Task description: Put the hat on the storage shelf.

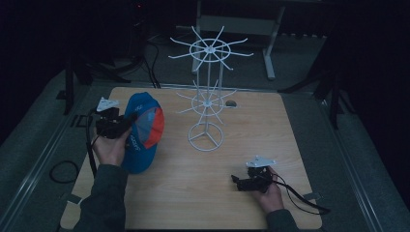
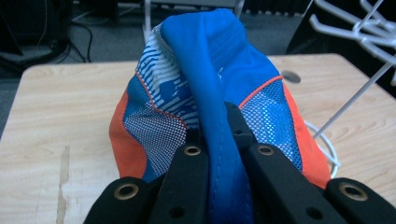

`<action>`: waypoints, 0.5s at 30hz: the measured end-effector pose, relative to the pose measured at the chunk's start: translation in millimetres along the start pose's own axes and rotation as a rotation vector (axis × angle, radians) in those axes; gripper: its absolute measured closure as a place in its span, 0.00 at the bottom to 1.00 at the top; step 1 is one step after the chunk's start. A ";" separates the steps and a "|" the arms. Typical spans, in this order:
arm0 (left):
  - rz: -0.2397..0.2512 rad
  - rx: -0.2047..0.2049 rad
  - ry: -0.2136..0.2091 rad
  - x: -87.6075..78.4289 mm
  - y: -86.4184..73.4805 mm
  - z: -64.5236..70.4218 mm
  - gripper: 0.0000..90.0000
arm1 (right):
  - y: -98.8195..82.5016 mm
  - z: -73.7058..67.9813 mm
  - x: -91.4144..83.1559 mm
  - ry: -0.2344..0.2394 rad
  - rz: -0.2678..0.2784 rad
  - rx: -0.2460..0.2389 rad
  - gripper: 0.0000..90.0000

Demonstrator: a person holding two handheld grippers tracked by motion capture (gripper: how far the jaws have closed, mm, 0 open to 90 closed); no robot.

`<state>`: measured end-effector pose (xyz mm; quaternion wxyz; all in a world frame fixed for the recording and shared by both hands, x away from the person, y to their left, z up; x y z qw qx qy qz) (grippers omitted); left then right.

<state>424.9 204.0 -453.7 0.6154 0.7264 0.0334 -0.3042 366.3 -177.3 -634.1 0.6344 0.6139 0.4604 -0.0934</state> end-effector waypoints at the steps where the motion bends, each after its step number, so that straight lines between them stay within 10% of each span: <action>1: 0.006 0.002 -0.002 -0.5 2.0 -0.2 1.00 | 0.1 0.1 0.0 0.000 0.000 -0.002 0.13; 15: 0.051 0.017 -0.011 -5.8 21.1 -6.6 1.00 | 0.1 0.0 0.0 0.000 0.000 0.000 0.13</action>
Point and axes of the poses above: each handheld gripper's, and its own axes: x roughly forward along the jaws, y roughly out of its top, z roughly to its right, the point moved 10 cm from there along x, roughly forward along the jaws, and after that the axes turned 15 degrees about x, right-handed, at the moved point
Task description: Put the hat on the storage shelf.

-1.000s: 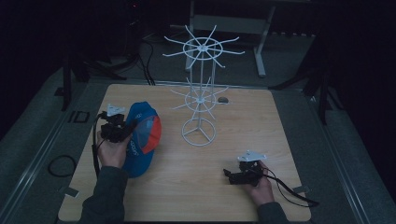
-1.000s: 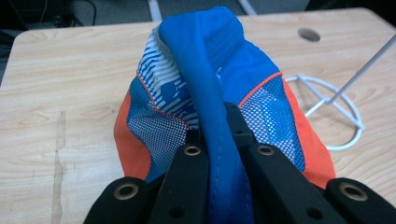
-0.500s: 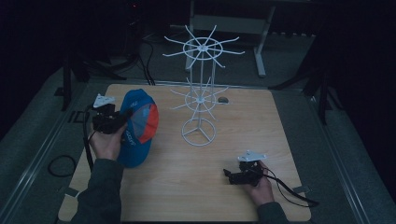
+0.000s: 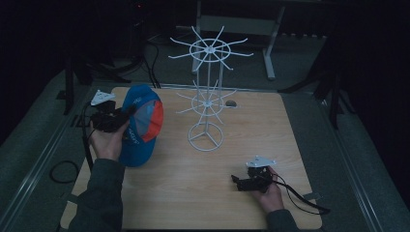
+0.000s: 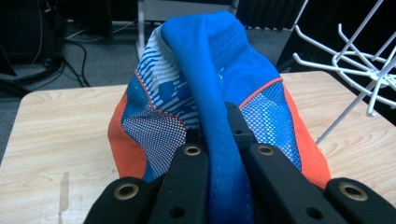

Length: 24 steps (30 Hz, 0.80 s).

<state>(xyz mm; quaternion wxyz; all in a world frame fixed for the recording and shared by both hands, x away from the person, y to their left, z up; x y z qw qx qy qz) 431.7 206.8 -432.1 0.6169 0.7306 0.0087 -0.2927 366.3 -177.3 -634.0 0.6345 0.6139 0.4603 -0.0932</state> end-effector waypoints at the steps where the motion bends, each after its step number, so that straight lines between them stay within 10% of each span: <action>1: 0.000 0.000 0.000 0.0 0.0 0.0 1.00 | 0.0 0.0 0.0 0.000 0.000 0.000 0.13; 24: 0.086 0.089 0.031 -2.7 47.5 -10.8 1.00 | 0.1 0.0 0.1 0.000 0.000 0.001 0.13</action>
Point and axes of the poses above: each handheld gripper's, and its own axes: x roughly forward along the jaws, y roughly out of its top, z roughly to its right, the point moved 10 cm from there along x, roughly forward along the jaws, and after that the axes turned 15 degrees about x, right-handed, at the moved point
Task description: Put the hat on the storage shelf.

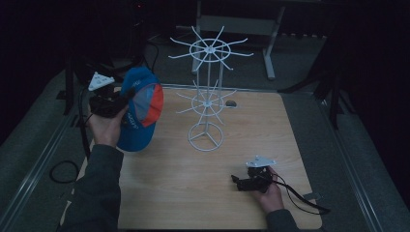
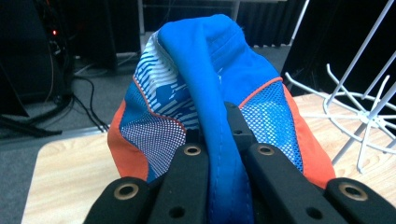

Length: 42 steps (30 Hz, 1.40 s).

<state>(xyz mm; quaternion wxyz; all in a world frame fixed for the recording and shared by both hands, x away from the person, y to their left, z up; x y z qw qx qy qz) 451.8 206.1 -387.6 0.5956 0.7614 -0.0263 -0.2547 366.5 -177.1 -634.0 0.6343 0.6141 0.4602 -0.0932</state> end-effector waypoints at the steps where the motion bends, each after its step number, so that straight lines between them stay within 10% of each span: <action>1: 0.010 -0.005 -0.005 0.2 2.2 -0.1 1.00 | 0.0 0.0 0.0 0.000 0.000 0.000 0.13; 42: 0.192 0.045 -0.135 -28.1 69.9 0.4 1.00 | 0.1 0.0 0.1 0.000 -0.001 0.000 0.13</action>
Point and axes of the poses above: each handheld gripper's, and its own axes: x roughly forward along the jaws, y roughly out of its top, z roughly to its right, the point moved 10 cm from there along x, roughly forward along the jaws, and after that the axes turned 15 degrees about x, right-handed, at the moved point
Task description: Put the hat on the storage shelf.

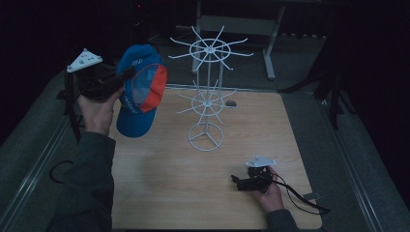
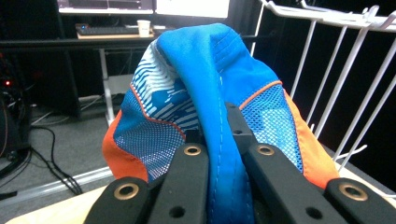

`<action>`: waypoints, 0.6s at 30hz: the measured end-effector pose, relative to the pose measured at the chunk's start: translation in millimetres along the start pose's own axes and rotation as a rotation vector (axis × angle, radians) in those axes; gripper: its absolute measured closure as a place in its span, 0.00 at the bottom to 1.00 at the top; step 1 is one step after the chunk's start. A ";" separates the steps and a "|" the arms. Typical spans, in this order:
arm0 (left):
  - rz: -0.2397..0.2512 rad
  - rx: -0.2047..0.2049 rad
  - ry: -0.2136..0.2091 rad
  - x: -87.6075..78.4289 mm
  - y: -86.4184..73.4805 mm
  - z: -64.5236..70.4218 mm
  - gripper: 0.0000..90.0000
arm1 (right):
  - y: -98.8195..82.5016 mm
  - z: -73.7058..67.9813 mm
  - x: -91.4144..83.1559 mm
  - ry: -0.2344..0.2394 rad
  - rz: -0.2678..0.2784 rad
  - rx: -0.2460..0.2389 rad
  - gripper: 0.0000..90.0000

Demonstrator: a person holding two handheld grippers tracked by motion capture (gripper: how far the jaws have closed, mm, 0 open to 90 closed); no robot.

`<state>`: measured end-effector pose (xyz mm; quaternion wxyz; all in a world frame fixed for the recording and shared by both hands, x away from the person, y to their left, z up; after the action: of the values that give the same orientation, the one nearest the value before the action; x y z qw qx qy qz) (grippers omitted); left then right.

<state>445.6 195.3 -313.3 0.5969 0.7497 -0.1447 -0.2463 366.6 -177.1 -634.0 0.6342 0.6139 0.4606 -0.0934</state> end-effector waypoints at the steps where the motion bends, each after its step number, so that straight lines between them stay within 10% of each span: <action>1: 0.000 0.000 0.000 0.0 0.0 0.0 1.00 | 0.0 0.0 0.0 0.000 0.000 0.000 0.13; 18: 0.034 -0.015 -0.067 -6.5 11.2 6.5 1.00 | 0.1 0.1 0.1 0.000 0.000 -0.001 0.13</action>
<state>437.5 190.5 -302.2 0.6015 0.7340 -0.1755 -0.2620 366.7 -177.2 -634.0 0.6345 0.6136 0.4606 -0.0933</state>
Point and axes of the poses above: each handheld gripper's, and its own axes: x roughly forward along the jaws, y roughly out of its top, z roughly to its right, the point moved 10 cm from there along x, roughly forward along the jaws, and after that the axes turned 15 degrees about x, right-handed, at the moved point
